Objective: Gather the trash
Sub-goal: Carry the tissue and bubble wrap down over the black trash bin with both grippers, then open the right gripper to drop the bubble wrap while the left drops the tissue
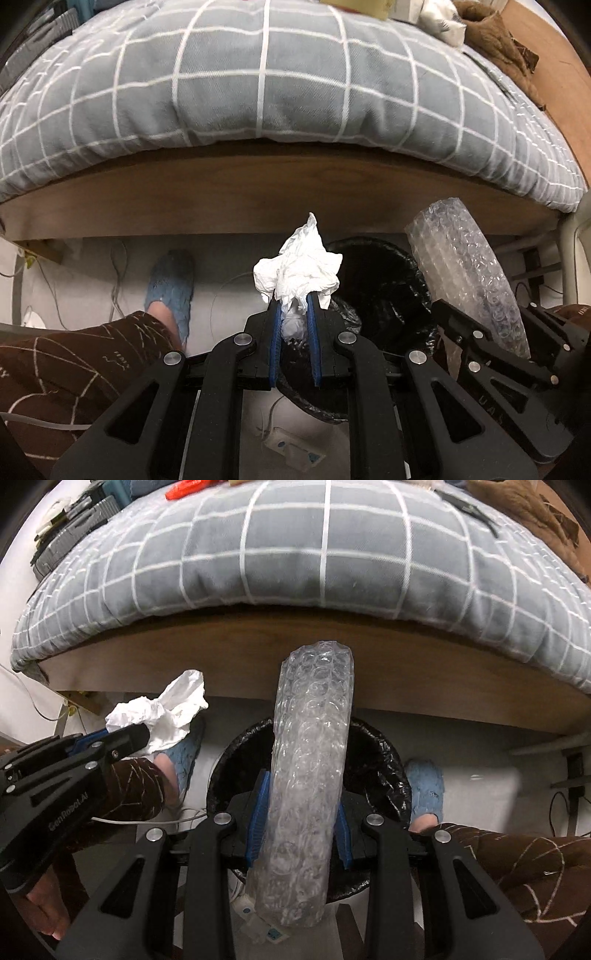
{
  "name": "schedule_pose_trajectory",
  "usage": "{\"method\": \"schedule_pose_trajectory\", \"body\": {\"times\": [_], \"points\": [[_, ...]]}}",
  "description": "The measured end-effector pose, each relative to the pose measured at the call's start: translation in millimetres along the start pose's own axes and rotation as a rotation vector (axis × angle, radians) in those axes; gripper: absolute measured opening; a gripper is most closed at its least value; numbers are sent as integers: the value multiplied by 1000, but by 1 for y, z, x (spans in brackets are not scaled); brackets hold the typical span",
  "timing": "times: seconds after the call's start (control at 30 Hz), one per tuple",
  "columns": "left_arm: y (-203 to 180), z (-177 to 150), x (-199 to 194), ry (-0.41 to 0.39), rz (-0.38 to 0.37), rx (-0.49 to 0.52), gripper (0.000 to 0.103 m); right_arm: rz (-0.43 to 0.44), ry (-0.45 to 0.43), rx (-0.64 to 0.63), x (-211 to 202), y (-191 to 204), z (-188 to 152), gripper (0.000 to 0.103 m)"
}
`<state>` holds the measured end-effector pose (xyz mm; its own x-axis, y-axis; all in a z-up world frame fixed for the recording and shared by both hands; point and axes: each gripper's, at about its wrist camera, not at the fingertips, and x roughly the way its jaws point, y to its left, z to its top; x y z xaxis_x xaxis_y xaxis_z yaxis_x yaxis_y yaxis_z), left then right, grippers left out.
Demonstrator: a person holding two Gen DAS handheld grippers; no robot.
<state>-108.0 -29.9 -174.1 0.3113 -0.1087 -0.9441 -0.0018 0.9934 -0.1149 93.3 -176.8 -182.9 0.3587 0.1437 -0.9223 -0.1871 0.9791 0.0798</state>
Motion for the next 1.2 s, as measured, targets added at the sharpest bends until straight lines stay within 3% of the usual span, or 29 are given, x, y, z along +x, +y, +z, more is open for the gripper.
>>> {"method": "schedule_pose_trajectory", "body": {"times": [0.6,0.67,1.03,1.2], "points": [[22,-3,63,125,74,-27,12,-4,138,-12,66,5,-6,32],[24,-4,65,130,77,-31,12,-11,134,-16,68,9,-6,36],[2,-2,60,121,58,-1,12,-67,67,-1,48,-12,-4,78],[-14,-5,58,118,42,22,12,-81,33,46,35,-36,-5,86]]}}
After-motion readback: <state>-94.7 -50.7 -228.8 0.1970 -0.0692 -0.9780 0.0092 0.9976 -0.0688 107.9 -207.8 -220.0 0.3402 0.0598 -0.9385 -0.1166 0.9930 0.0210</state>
